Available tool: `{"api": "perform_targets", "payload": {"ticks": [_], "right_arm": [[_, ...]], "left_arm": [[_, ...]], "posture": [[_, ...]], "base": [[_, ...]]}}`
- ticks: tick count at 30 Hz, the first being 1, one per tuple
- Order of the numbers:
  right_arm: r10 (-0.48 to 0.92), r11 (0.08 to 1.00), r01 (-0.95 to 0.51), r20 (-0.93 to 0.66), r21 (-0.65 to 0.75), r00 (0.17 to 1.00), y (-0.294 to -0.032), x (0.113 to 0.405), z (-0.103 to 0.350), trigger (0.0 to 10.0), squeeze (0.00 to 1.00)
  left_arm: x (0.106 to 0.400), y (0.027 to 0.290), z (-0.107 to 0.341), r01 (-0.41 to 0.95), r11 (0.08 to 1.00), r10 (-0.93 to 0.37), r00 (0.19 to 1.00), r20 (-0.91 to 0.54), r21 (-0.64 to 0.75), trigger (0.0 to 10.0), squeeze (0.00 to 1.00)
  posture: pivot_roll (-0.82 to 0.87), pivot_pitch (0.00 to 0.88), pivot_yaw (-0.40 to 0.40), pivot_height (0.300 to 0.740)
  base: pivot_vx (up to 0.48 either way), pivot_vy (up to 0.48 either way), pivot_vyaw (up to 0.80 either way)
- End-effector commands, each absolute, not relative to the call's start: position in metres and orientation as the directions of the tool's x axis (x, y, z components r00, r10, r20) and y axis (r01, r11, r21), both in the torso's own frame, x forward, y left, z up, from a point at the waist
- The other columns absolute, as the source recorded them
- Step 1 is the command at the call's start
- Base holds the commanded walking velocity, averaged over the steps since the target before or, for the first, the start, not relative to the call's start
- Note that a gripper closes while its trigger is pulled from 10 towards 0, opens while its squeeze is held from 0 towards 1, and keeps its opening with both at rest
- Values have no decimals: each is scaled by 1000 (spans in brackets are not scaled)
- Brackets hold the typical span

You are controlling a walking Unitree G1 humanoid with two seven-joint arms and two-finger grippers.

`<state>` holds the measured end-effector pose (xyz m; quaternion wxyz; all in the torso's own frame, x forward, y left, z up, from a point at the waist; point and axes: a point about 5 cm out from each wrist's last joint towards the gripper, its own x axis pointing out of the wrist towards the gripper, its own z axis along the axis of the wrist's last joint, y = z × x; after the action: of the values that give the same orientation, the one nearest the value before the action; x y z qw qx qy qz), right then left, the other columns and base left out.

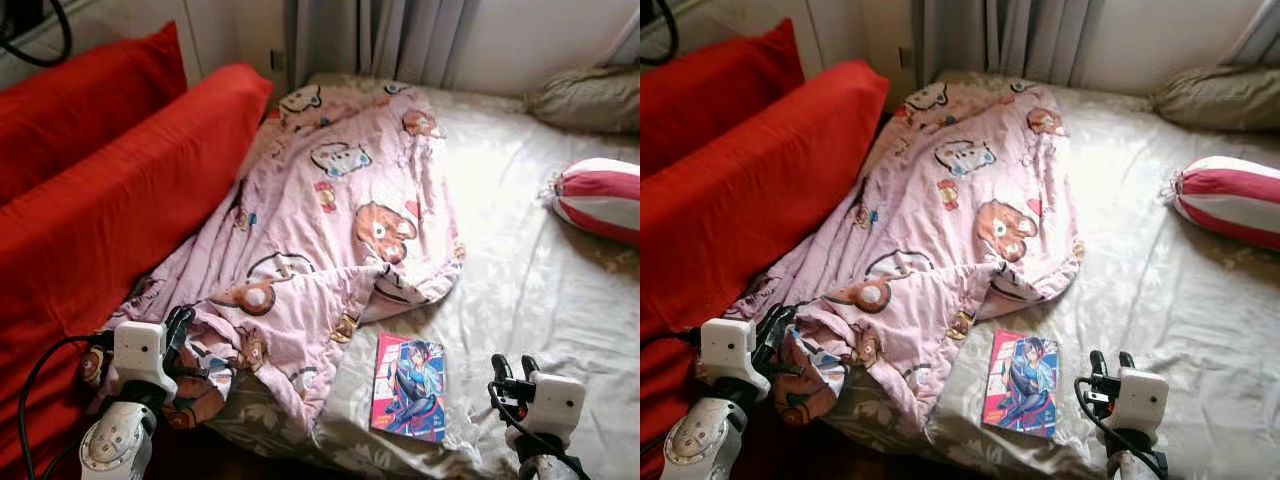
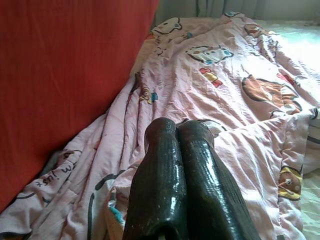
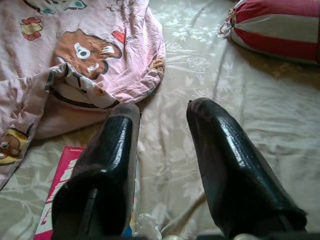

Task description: Clean up the room

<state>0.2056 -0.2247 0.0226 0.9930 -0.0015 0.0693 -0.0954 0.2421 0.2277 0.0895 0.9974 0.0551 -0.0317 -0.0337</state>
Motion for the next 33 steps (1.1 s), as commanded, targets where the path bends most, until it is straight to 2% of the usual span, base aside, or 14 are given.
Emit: {"api": "perform_targets", "payload": {"ticks": [1,10,17,29,33], "right_arm": [[-189,982,190,-134,-9,973,-223,203,23,10000,0],[-183,983,185,-182,-11,966,-220,208,20,10000,0],[-180,983,182,-170,-4,969,-219,209,21,10000,0],[-167,986,168,-164,-9,972,-217,212,22,10000,0],[-165,986,165,-158,-12,974,-219,216,24,10000,0]], "left_arm": [[238,230,88,55,994,-60,997,46,99,10000,0],[233,227,86,56,995,-58,998,20,88,10000,0],[231,226,86,54,995,-55,998,13,89,10000,0],[230,222,85,60,995,-60,998,4,83,10000,0],[231,221,83,58,995,-59,998,5,79,10000,0]], "posture": [[84,197,-62,676],[100,209,-63,676],[102,213,-65,632],[102,199,-68,632],[99,165,-77,632]], "base": [[0,0,0],[0,0,0],[0,0,0],[0,0,0],[0,0,0]]}}
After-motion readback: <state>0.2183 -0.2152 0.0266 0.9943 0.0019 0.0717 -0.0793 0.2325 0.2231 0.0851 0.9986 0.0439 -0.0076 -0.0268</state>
